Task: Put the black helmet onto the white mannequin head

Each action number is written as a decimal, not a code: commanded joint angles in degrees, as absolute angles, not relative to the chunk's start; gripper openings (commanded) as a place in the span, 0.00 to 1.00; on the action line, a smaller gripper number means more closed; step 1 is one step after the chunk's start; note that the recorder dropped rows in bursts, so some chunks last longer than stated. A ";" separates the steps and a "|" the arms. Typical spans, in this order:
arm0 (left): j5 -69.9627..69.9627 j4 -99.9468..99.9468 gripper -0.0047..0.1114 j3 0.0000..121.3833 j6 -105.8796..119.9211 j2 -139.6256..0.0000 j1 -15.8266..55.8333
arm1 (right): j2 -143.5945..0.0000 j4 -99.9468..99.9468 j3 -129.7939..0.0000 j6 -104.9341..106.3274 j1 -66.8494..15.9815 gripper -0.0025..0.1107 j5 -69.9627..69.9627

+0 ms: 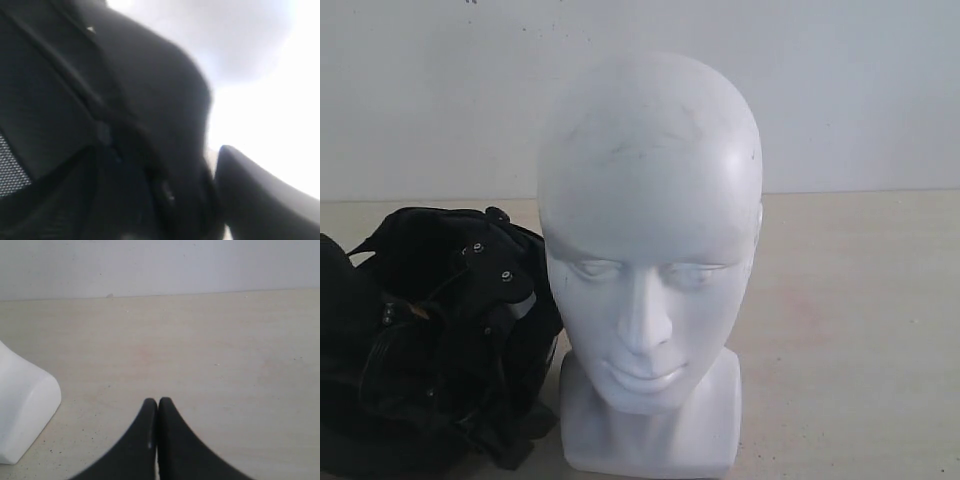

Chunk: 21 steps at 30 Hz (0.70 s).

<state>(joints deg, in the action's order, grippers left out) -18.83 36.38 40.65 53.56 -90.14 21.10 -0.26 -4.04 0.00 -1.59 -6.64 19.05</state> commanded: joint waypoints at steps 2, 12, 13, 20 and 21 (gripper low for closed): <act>-19.85 36.15 0.55 41.36 53.33 -89.13 21.32 | 0.00 -4.19 0.00 -1.29 -6.26 0.02 18.47; -20.08 36.15 0.55 41.36 53.75 -86.11 21.32 | 0.00 -4.19 0.00 -1.29 -6.26 0.02 18.47; -20.08 36.15 0.55 41.36 53.75 -86.11 21.32 | 0.00 -4.19 0.00 -1.29 -6.26 0.02 18.47; -20.08 35.75 0.55 41.36 53.75 -86.11 21.32 | 0.00 -4.19 0.00 -1.29 -6.26 0.02 18.47; -20.08 35.33 0.55 41.36 53.75 -86.11 21.32 | 0.00 -4.19 0.00 -1.29 -6.26 0.02 18.47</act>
